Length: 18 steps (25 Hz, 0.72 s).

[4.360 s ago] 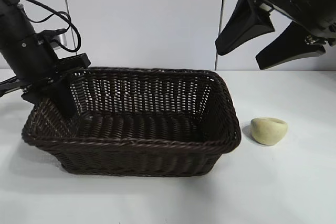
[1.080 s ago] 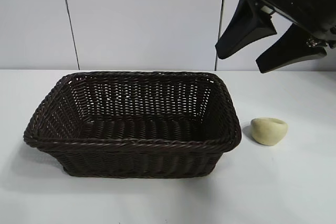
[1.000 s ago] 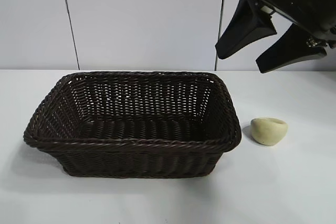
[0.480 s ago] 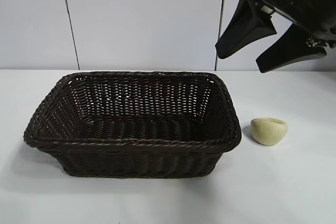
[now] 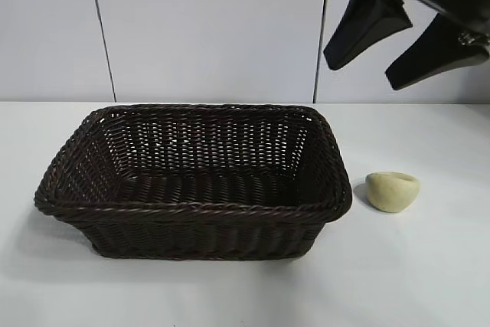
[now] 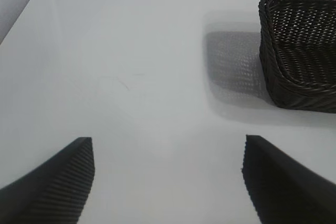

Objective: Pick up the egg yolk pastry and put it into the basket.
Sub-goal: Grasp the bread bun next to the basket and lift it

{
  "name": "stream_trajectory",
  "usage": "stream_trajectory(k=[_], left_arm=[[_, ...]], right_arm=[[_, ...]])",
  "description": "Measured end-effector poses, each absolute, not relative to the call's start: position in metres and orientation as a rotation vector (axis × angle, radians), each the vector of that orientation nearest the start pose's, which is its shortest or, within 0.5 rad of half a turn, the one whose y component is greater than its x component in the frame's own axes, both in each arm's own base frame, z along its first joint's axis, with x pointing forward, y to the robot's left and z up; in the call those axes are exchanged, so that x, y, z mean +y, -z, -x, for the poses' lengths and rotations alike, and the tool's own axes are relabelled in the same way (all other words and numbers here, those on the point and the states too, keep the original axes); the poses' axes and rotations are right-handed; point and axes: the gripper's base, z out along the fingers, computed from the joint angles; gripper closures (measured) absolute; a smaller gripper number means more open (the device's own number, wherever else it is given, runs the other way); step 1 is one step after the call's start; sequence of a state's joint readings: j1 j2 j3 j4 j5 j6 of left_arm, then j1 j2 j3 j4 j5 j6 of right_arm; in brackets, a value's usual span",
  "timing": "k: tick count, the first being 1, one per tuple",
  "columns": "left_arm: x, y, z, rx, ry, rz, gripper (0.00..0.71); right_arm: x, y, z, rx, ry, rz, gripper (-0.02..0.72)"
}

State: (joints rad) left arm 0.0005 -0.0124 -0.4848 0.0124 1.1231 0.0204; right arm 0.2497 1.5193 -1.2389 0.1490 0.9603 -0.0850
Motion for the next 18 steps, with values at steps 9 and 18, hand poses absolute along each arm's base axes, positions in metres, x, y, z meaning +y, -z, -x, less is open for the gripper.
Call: stream_trajectory(k=[9,18], left_arm=[[0.001,-0.268,0.008,2.109,-0.027,-0.02,0.142],[0.001,-0.268,0.008,2.109,-0.027,-0.02,0.142]], right_arm=[[0.037,-0.256,-0.341,2.796,-0.179,0.126,0.148],[0.041,-0.215,-0.364,2.825,-0.269,0.047,0.148]])
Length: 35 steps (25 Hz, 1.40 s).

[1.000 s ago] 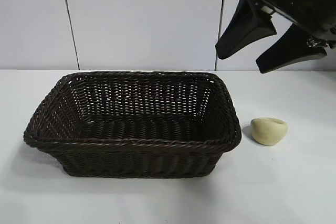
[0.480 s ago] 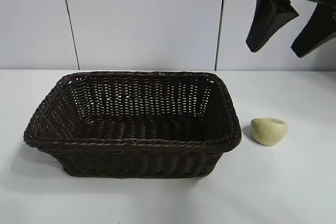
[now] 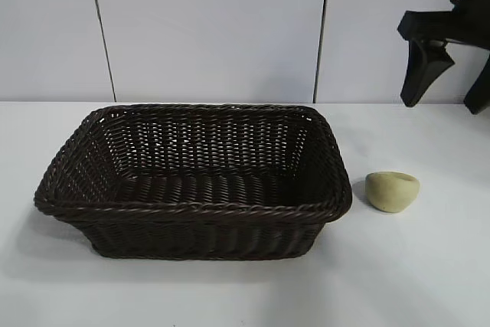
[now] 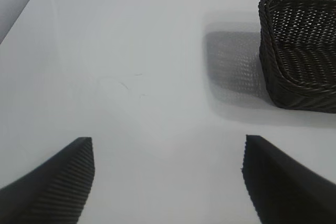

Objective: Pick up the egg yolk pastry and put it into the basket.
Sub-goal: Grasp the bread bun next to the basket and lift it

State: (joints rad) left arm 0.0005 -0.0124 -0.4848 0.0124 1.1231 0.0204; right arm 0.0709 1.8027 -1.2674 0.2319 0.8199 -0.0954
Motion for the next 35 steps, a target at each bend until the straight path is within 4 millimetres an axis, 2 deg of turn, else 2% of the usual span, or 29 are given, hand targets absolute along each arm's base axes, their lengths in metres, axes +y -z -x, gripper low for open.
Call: stream_trajectory(k=[13,16,22,27,32,35], left_arm=[[0.001,-0.268,0.008,2.109,-0.027,-0.02,0.142],[0.001,-0.268,0.008,2.109,-0.027,-0.02,0.142],[0.001,-0.268,0.008,2.109,-0.027,-0.02,0.142],[0.001,-0.268,0.008,2.109,-0.027,-0.02,0.142],[0.001,-0.268,0.008,2.109,-0.027,-0.02,0.142],[0.001,-0.268,0.008,2.109,-0.027,-0.02,0.142]], right_arm=[[0.044,-0.139,-0.384,2.939,-0.297,-0.032,0.148],[0.044,-0.132,-0.385,2.944,-0.295,-0.037,0.148],[0.043,-0.133,-0.388,2.914,-0.289,-0.075,0.153],[0.043,-0.133,-0.388,2.911,-0.289,-0.079,0.271],[0.043,-0.133,-0.388,2.912,-0.29,-0.079,0.517],[0.044,-0.133,-0.388,2.915,-0.293,-0.082,0.596]])
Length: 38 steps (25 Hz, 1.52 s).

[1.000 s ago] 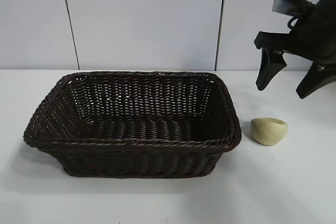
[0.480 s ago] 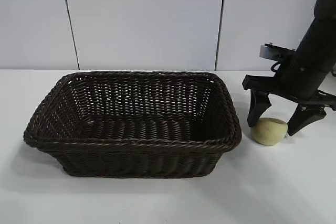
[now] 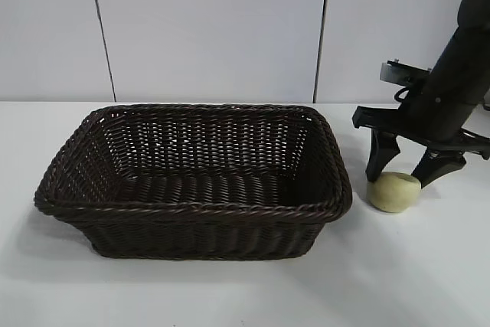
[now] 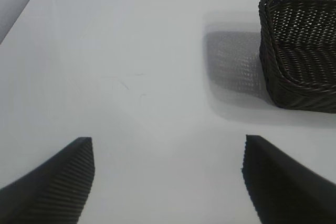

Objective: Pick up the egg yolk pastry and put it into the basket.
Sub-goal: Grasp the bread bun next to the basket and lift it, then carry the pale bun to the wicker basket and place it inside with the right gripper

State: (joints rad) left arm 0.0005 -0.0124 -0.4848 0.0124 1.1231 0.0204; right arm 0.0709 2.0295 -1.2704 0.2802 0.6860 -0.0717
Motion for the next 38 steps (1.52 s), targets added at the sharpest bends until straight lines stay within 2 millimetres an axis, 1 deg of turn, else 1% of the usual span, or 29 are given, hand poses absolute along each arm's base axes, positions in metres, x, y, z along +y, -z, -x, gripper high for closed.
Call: stream_trajectory(k=[2,4,6,8,14,17,19,21,28,30,34,38], left_arm=[[0.001,-0.268,0.008,2.109,-0.027,-0.02,0.142],[0.001,-0.268,0.008,2.109,-0.027,-0.02,0.142],[0.001,-0.268,0.008,2.109,-0.027,-0.02,0.142],[0.001,-0.268,0.008,2.109,-0.027,-0.02,0.142],[0.001,-0.268,0.008,2.109,-0.027,-0.02,0.142],[0.001,-0.268,0.008,2.109,-0.027,-0.02,0.142],[0.001,-0.268,0.008,2.109,-0.027,-0.02,0.142],[0.001,-0.268,0.008,2.109,-0.027,-0.02,0.142],[0.001,-0.268,0.008,2.109,-0.027,-0.02,0.142],[0.001,-0.268,0.008,2.109,-0.027,-0.02,0.142],[0.001,-0.268,0.008,2.109,-0.027,-0.02,0.142],[0.001,-0.268,0.008,2.109,-0.027,-0.02,0.142]], right_arm=[[0.044,-0.134,-0.388,2.917,-0.298,-0.084,0.618],[0.044,-0.139,-0.387,2.913,-0.3,-0.08,0.632],[0.044,-0.151,-0.384,2.9,-0.307,-0.072,0.638],[0.044,-0.168,-0.38,2.878,-0.314,-0.061,0.638],[0.044,-0.236,-0.36,2.753,-0.331,-0.02,0.638],[0.043,-0.263,-0.35,2.687,-0.333,-0.007,0.638],[0.043,-0.274,-0.345,2.66,-0.335,-0.001,0.638],[0.043,-0.28,-0.341,2.652,-0.338,0.005,0.638],[0.047,-0.282,-0.339,2.653,-0.414,-0.032,0.638],[0.053,-0.282,-0.339,2.652,-0.424,-0.014,0.638],[0.082,-0.282,-0.335,2.642,-0.458,0.088,0.638],[0.119,-0.283,-0.327,2.616,-0.5,0.196,0.638]])
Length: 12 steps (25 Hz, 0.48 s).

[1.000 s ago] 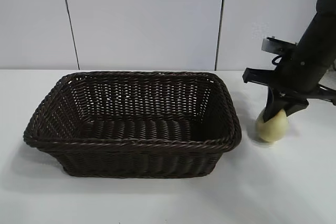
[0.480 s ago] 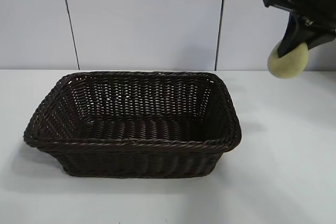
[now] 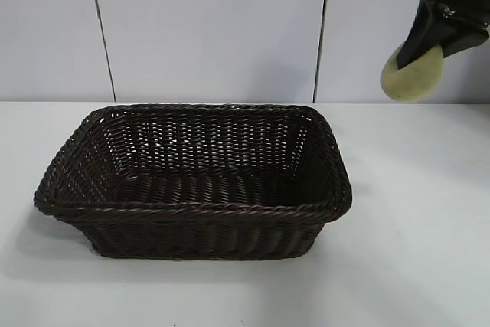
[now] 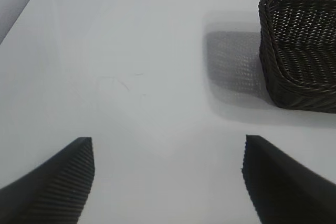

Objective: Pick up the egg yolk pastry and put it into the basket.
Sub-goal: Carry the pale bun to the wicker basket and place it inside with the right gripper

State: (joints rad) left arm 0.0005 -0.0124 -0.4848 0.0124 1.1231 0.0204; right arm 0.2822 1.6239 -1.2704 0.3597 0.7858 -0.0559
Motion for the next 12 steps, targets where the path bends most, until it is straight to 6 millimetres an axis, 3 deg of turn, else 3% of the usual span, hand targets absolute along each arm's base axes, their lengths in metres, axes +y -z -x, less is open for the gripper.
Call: stream_trajectory(k=[6,12], left_arm=[[0.001,-0.268,0.008,2.109,-0.027,-0.02,0.142],[0.001,-0.268,0.008,2.109,-0.027,-0.02,0.142]], right_arm=[[0.173,-0.284,-0.31,2.562,-0.573,0.326,0.638],[0.213,-0.287,-0.291,2.491,-0.634,0.445,0.638]])
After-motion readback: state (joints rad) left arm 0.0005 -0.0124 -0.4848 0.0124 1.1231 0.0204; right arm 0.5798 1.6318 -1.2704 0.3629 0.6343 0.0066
